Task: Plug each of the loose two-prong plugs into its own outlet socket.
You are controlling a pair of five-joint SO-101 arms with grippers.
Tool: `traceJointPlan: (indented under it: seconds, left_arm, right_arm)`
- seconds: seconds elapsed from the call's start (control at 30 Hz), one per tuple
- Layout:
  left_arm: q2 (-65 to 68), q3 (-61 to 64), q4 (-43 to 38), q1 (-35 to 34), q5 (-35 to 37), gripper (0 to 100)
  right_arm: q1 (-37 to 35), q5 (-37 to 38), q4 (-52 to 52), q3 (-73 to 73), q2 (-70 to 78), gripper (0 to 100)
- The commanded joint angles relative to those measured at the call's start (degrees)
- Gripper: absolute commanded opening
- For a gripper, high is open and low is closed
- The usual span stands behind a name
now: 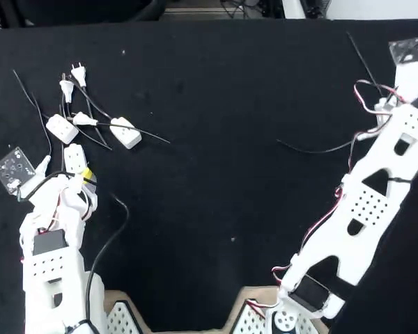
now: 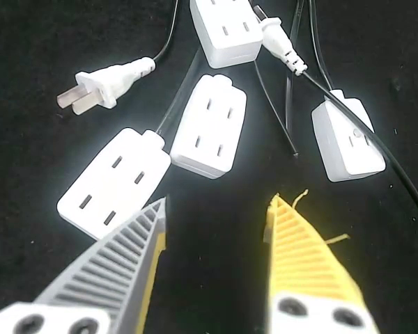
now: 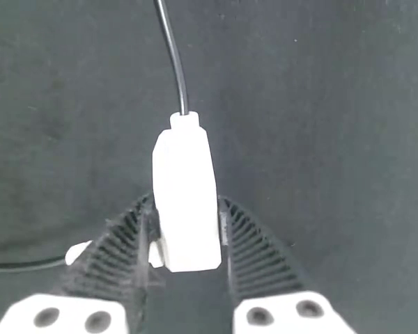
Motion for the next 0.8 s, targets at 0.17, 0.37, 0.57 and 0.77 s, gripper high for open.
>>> traceJointPlan:
  seconds: [0.17,0.37,0.57,0.77]
  left_arm:
    - [-0.79,-2.59,-0.97,-0.13,0.18,23]
    - [-0.79,-2.59,-0.97,-0.13,0.18,23]
    - [-0.79,-2.59,-0.97,-0.13,0.18,23]
    - [-0.79,-2.77,-0.97,-0.13,0.18,23]
  right_arm:
    - [4.84,2.2,-9.41,-6.73,7.78,1.1]
    - [3.43,1.32,-9.49,-6.99,9.71,12.3]
    - [1.67,-3.08,-9.14,-8.84,8.4,31.2]
    - [-1.05,-11.43,-2.46,-8.66,-0.48,31.8]
